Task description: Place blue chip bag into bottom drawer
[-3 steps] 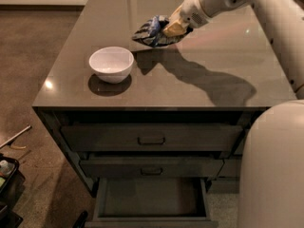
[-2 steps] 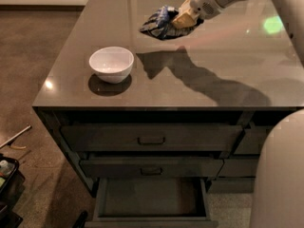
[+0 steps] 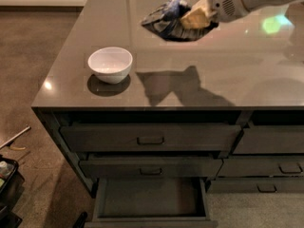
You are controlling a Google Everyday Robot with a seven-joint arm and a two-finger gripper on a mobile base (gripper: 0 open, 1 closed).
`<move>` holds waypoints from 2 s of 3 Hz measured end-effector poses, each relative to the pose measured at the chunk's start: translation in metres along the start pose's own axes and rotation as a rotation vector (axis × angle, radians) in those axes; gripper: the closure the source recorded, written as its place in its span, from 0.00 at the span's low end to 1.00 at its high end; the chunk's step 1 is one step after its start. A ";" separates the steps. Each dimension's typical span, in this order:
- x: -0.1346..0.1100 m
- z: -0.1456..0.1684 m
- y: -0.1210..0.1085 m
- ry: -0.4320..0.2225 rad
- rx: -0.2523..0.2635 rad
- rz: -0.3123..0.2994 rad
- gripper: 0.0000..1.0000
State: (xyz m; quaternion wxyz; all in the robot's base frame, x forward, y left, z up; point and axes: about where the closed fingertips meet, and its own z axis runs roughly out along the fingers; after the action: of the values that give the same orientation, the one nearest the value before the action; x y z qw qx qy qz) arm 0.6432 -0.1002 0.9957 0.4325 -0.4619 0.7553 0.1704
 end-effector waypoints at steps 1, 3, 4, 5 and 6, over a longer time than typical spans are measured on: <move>0.012 -0.011 0.045 -0.011 -0.033 0.125 1.00; 0.031 -0.018 0.096 0.018 -0.038 0.247 1.00; 0.023 -0.021 0.115 0.040 -0.077 0.230 1.00; 0.017 -0.045 0.152 0.026 -0.049 0.258 1.00; 0.058 -0.064 0.186 0.031 0.004 0.378 1.00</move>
Offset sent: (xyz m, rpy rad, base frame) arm -0.1502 0.0250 -0.0363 0.1692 0.2901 -0.2093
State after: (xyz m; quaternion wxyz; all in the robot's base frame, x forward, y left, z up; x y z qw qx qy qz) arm 0.4428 -0.0783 0.9589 0.3820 -0.3133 0.8357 0.2400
